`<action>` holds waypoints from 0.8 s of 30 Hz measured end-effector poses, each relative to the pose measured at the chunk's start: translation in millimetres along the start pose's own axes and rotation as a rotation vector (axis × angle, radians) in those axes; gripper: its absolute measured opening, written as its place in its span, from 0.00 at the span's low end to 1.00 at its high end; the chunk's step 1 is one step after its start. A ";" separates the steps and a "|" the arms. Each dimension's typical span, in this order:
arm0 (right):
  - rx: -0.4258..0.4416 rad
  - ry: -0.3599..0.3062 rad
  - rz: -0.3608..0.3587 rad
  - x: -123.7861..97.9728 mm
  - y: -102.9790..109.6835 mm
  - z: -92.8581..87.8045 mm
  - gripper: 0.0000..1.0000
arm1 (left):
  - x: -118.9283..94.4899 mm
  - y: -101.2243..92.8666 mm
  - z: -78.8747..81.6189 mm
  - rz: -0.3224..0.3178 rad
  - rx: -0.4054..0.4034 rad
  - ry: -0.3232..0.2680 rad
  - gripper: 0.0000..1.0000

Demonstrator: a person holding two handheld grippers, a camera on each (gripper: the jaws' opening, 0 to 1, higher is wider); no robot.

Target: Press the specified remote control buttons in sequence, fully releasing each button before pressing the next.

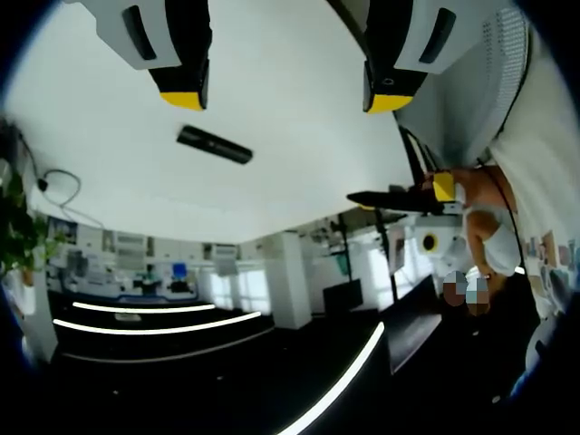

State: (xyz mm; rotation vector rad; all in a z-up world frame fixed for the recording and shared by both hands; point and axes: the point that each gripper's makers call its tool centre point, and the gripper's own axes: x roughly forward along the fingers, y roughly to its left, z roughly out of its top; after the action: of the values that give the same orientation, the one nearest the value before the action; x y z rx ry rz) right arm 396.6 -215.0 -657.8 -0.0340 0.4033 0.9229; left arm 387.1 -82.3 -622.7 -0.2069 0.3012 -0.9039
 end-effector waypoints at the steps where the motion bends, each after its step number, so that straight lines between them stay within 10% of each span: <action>1: 0.000 -0.001 0.000 0.0 0.3 0.2 0.67 | -0.1 0.1 -0.1 0.001 0.001 0.001 1.00; 24: -0.001 0.010 0.001 0.6 -0.5 -2.3 0.67 | 0.9 1.0 -1.8 0.000 -0.003 0.008 0.99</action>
State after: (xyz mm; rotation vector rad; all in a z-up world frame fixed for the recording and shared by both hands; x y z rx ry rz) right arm 396.5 -215.3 -660.2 -0.0391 0.4118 0.9247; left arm 387.7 -82.6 -624.8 -0.2060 0.3098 -0.9049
